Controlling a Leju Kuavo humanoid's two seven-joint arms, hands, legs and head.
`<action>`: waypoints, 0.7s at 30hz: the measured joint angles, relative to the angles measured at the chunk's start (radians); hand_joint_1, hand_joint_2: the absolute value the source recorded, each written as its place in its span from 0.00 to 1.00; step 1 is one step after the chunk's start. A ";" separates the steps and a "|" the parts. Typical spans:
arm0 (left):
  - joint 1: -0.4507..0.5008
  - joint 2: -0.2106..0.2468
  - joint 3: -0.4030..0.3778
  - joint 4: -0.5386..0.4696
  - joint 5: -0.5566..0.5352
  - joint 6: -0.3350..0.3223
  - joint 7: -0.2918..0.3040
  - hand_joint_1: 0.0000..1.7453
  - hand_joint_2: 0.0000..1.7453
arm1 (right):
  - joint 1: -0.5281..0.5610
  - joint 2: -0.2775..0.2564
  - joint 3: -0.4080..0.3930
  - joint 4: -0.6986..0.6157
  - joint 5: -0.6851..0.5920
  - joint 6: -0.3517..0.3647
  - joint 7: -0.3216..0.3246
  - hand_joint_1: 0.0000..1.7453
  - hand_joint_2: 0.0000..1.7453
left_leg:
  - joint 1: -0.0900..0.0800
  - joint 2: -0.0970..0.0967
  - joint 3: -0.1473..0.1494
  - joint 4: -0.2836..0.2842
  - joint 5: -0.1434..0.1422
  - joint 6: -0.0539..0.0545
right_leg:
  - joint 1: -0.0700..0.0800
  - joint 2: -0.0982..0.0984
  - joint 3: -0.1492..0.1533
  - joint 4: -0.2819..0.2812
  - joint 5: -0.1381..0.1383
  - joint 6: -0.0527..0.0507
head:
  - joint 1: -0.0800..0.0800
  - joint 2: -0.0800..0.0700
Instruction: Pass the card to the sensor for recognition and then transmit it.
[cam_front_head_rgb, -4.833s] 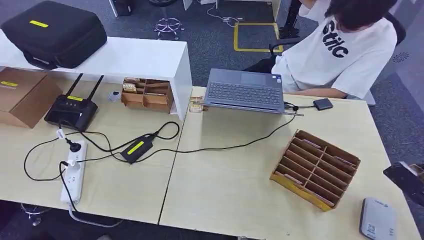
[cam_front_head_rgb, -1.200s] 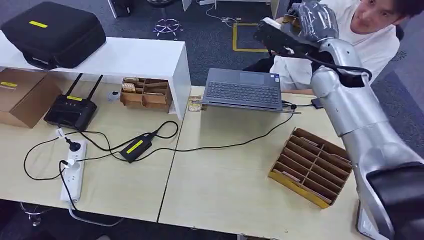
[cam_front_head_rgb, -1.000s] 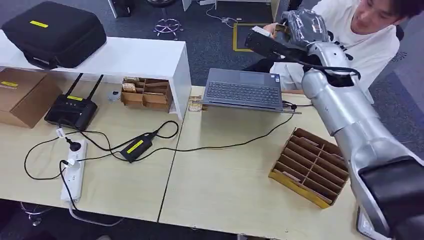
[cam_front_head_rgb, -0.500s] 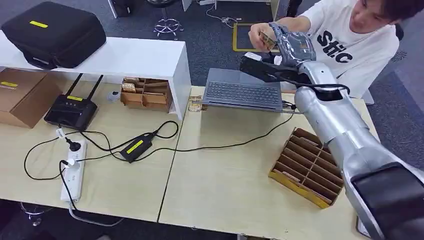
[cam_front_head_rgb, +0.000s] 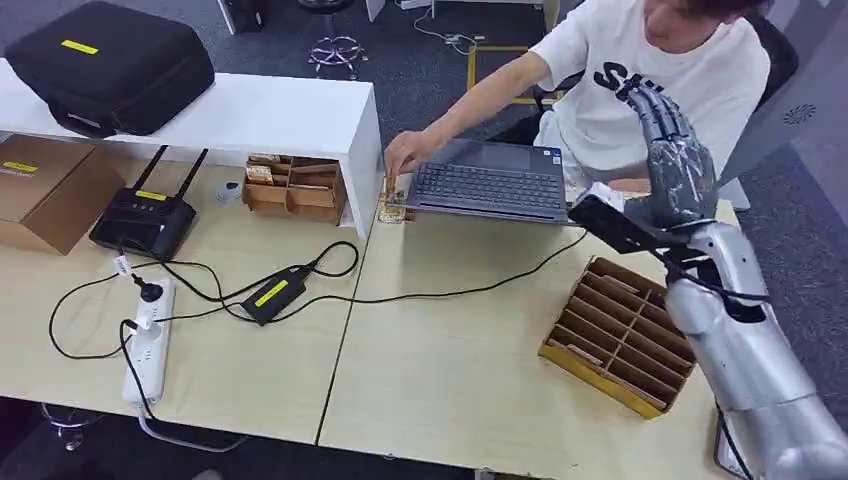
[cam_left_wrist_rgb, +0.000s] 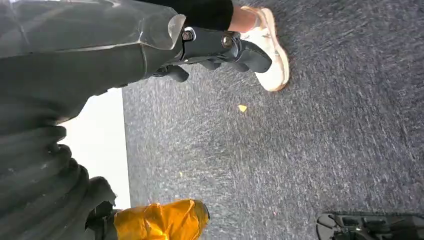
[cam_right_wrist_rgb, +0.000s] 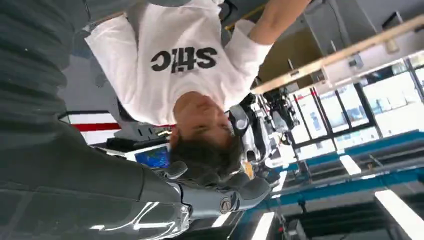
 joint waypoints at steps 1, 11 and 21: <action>0.001 0.000 0.004 0.000 0.003 0.001 0.000 0.00 1.00 | 0.046 -0.012 -0.031 -0.044 -0.004 -0.009 -0.011 0.00 1.00 | 0.000 0.000 0.000 0.000 0.000 0.000 | 0.000 0.000 0.000 0.000 0.000 0.000 | 0.000 0.000; 0.001 -0.006 0.039 0.000 0.027 0.011 -0.003 0.00 1.00 | 0.395 -0.056 -0.258 -0.313 -0.044 0.005 -0.092 0.00 1.00 | 0.000 0.001 0.000 0.000 -0.001 0.000 | 0.000 0.001 0.000 0.000 -0.002 0.001 | 0.000 0.000; 0.000 -0.008 0.052 0.000 0.029 0.017 -0.003 0.00 1.00 | 0.551 -0.068 -0.306 -0.346 0.028 0.094 -0.057 0.00 1.00 | 0.000 0.002 0.000 0.000 -0.001 0.000 | -0.001 0.002 0.000 0.000 -0.002 0.002 | 0.000 0.000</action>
